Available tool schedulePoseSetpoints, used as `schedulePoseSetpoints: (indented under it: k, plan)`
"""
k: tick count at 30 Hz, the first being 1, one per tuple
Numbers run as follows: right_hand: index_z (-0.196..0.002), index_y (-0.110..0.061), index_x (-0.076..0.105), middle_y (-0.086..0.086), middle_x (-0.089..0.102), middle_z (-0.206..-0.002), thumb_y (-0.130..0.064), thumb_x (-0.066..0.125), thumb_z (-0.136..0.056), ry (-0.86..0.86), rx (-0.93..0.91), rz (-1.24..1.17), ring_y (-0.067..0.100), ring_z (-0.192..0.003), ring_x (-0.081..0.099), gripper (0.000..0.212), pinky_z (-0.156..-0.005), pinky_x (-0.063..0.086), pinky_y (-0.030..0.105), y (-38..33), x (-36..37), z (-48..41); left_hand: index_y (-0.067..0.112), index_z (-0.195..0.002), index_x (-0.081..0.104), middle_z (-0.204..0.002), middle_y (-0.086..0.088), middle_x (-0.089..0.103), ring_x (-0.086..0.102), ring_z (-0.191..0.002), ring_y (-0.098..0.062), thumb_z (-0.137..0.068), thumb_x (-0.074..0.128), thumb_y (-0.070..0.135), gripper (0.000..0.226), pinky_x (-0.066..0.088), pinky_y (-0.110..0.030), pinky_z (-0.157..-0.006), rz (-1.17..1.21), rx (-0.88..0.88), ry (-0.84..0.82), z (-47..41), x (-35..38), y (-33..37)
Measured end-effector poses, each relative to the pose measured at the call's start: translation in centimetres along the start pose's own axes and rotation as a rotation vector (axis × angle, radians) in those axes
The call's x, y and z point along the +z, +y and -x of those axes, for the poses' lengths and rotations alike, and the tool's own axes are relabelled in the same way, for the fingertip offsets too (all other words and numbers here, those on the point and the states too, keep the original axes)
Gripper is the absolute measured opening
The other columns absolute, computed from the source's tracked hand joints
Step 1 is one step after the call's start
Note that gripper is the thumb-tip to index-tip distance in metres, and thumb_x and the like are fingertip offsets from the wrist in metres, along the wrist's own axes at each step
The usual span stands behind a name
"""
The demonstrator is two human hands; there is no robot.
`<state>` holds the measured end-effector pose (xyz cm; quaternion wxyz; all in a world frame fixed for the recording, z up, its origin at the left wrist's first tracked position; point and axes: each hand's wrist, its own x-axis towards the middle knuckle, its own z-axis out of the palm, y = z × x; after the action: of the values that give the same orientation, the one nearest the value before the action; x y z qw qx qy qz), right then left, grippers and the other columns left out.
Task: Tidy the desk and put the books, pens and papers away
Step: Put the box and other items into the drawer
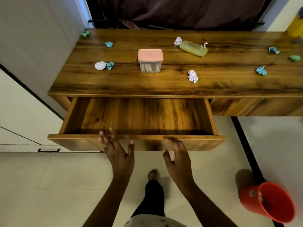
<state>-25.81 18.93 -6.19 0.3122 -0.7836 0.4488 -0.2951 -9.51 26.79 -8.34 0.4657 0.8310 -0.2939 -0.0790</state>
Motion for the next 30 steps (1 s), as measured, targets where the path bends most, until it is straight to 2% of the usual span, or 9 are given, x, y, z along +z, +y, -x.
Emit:
schedulePoseSetpoints:
  k: [2, 5, 12, 14, 18, 21, 24, 28, 30]
  plan:
    - [-0.129, -0.019, 0.053, 0.001, 0.055, -0.134, -0.035, 0.043, -0.092, 0.019, -0.256, 0.321, 0.017, -0.126, 0.047, 0.042, -0.107, 0.035, 0.041, 0.0, 0.7, -0.8, 0.016, -0.148, 0.028, -0.159, -0.008, 0.014, 0.001, -0.147, -0.024, -0.092, 0.03, 0.054, 0.067, -0.003, -0.047, -0.116, -0.385, 0.229, -0.085, -0.2, -0.4, -0.8]
    - [-0.126, -0.016, 0.056, 0.004, 0.062, -0.124, -0.044, 0.035, -0.092, -0.071, -0.227, 0.585, 0.024, -0.121, 0.054, 0.049, -0.11, 0.02, 0.051, 0.2, 1.4, -1.7, 0.01, -0.123, 0.056, -0.136, -0.01, 0.053, 0.037, -0.135, -0.029, -0.093, 0.02, 0.059, 0.068, 0.016, -0.054, -0.115, -0.6, 0.296, -0.23, -0.4, -1.3, -0.8]
    - [-0.124, -0.02, 0.058, -0.001, 0.066, -0.113, -0.055, 0.023, -0.094, -0.252, -0.153, 0.592, 0.02, -0.109, 0.06, 0.058, -0.102, 0.038, 0.049, 0.0, 0.4, 1.0, 0.013, -0.117, 0.059, -0.124, -0.007, 0.061, 0.049, -0.125, -0.029, -0.091, 0.021, 0.062, 0.067, 0.027, -0.057, -0.11, -0.66, 0.306, -0.368, 2.0, -3.8, -0.8]
    - [-0.132, -0.023, 0.05, 0.001, 0.055, -0.132, -0.061, 0.019, -0.093, -0.312, -0.08, 0.422, 0.021, -0.124, 0.049, 0.064, -0.104, 0.036, 0.047, -1.3, -0.1, 0.4, 0.017, -0.13, 0.051, -0.141, -0.007, 0.049, 0.037, -0.135, -0.028, -0.087, 0.016, 0.069, 0.076, 0.016, -0.054, -0.114, -0.611, 0.25, -0.442, 1.7, -4.0, 0.1]
    - [-0.144, -0.026, 0.031, -0.002, 0.031, -0.151, -0.045, 0.046, -0.094, -0.274, -0.01, 0.217, 0.018, -0.139, 0.027, 0.056, -0.112, 0.028, 0.036, -4.5, -1.3, -8.8, 0.027, -0.151, 0.011, -0.16, 0.002, -0.001, -0.002, -0.147, -0.018, -0.085, 0.02, 0.073, 0.081, 0.001, -0.038, -0.117, -0.337, 0.218, -0.482, -5.3, -2.8, 5.5]
    - [-0.142, -0.015, 0.037, 0.006, 0.039, -0.146, -0.03, 0.054, -0.093, -0.149, 0.082, 0.023, 0.024, -0.134, 0.037, 0.053, -0.108, 0.03, 0.028, -6.7, -1.4, -19.2, 0.026, -0.151, 0.015, -0.159, -0.001, 0.01, 0.014, -0.145, -0.023, -0.096, 0.044, 0.041, 0.064, 0.019, -0.039, -0.117, -0.092, 0.149, -0.425, -14.5, -0.7, 11.1]
    - [-0.141, -0.011, 0.038, 0.01, 0.042, -0.145, -0.025, 0.053, -0.093, -0.068, 0.287, -0.206, 0.027, -0.131, 0.042, 0.052, -0.105, 0.034, 0.03, -7.6, -0.2, -29.1, 0.013, -0.146, 0.03, -0.149, -0.001, 0.034, 0.04, -0.13, -0.021, -0.099, 0.044, 0.025, 0.051, 0.034, -0.005, -0.092, 0.225, -0.096, -0.379, -23.6, 2.7, 15.0]
    - [-0.14, -0.015, 0.038, 0.011, 0.051, -0.136, -0.025, 0.049, -0.096, -0.068, 0.512, -0.444, 0.03, -0.12, 0.051, 0.047, -0.093, 0.042, 0.03, -7.5, 2.0, -36.3, 0.015, -0.147, 0.03, -0.152, -0.009, 0.033, 0.036, -0.135, -0.031, -0.101, 0.037, 0.034, 0.05, 0.035, -0.032, -0.103, 0.318, -0.292, -0.392, -30.0, 6.1, 17.4]
    - [-0.135, -0.014, 0.045, 0.01, 0.054, -0.134, -0.025, 0.048, -0.096, -0.094, 0.477, -0.397, 0.03, -0.117, 0.054, 0.04, -0.092, 0.044, 0.032, -7.4, 2.8, -36.3, 0.01, -0.145, 0.033, -0.149, -0.012, 0.037, 0.038, -0.133, -0.032, -0.102, 0.037, 0.023, 0.045, 0.037, -0.027, -0.093, 0.366, -0.288, -0.389, -29.8, 6.6, 17.9]
